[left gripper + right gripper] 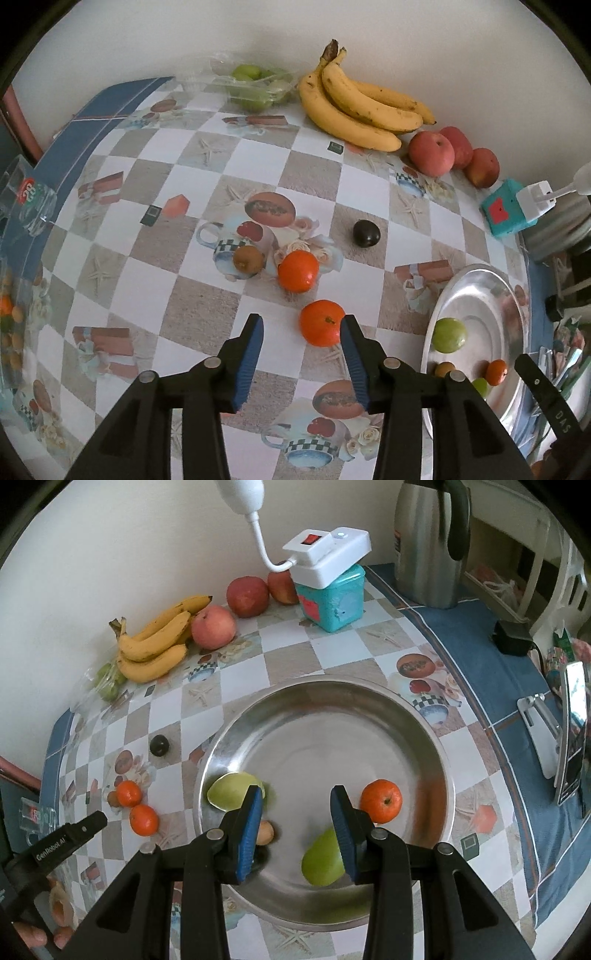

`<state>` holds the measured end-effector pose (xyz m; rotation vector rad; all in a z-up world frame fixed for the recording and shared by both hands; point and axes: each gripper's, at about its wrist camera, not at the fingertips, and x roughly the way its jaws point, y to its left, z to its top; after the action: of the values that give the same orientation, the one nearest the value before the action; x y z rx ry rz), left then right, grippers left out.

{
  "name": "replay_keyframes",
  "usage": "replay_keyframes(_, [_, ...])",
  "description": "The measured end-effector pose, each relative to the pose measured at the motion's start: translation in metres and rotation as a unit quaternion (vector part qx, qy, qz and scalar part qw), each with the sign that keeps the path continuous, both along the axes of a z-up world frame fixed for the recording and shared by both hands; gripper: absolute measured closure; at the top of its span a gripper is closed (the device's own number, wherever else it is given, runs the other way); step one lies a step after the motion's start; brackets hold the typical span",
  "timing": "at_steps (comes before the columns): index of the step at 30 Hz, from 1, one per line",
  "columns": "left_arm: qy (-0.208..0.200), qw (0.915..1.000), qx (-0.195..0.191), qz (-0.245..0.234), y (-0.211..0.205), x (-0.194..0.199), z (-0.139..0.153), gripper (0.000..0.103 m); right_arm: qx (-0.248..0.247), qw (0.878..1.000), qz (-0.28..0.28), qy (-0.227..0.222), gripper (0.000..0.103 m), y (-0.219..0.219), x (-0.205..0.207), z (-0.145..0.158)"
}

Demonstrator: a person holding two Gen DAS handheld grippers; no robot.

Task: Organize fruits
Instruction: 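Withdraw both open tools from the bowl toward the remaining fruit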

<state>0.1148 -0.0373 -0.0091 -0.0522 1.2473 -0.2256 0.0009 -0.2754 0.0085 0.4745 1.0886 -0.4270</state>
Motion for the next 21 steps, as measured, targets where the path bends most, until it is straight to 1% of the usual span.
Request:
replay_keyframes(4, [0.001, 1.0, -0.001, -0.005, -0.002, -0.001, 0.0, 0.053, -0.002, 1.0, 0.002, 0.002, 0.064, 0.002, 0.0, 0.0])
replay_keyframes(6, [0.004, 1.0, 0.002, -0.008, -0.004, -0.002, -0.002, 0.048, -0.002, 1.0, 0.002, 0.005, 0.064, 0.002, 0.001, -0.001])
replay_keyframes(7, [0.005, 0.9999, 0.004, -0.01, -0.006, -0.002, -0.003, 0.046, -0.003, 1.0, 0.002, 0.008, 0.062, 0.002, 0.001, -0.002])
replay_keyframes(9, [0.011, 0.9998, 0.011, -0.016, -0.01, -0.004, -0.008, 0.027, -0.004, 1.0, 0.001, 0.015, 0.046, 0.003, 0.002, -0.004])
replay_keyframes(10, [0.015, 0.9996, 0.013, -0.021, -0.012, -0.005, -0.012, 0.023, -0.005, 1.0, 0.001, 0.02, 0.042, 0.003, 0.002, -0.006])
replay_keyframes(11, [0.022, 0.9993, 0.015, -0.027, -0.015, -0.006, -0.017, 0.017, -0.006, 1.0, 0.0, 0.024, 0.039, 0.003, 0.003, -0.008])
replay_keyframes(12, [0.03, 0.9989, 0.016, -0.034, -0.019, -0.008, -0.022, 0.013, -0.006, 1.0, 0.0, 0.03, 0.034, 0.002, 0.003, -0.01])
replay_keyframes(14, [0.036, 0.9982, 0.022, -0.043, -0.024, -0.011, -0.028, 0.009, -0.008, 0.999, -0.002, 0.042, 0.029, 0.001, 0.003, -0.015])
replay_keyframes(17, [0.032, 0.9975, 0.034, -0.053, -0.031, -0.015, -0.032, 0.004, -0.01, 0.999, -0.003, 0.053, 0.029, 0.0, 0.003, -0.021])
replay_keyframes(19, [0.029, 0.9973, 0.037, -0.056, -0.033, -0.017, -0.032, 0.003, -0.009, 0.998, -0.004, 0.056, 0.028, -0.002, 0.002, -0.023])
replay_keyframes(21, [0.027, 0.9973, 0.039, -0.057, -0.035, -0.018, -0.033, 0.0, -0.008, 0.998, -0.006, 0.058, 0.02, -0.002, 0.002, -0.025])
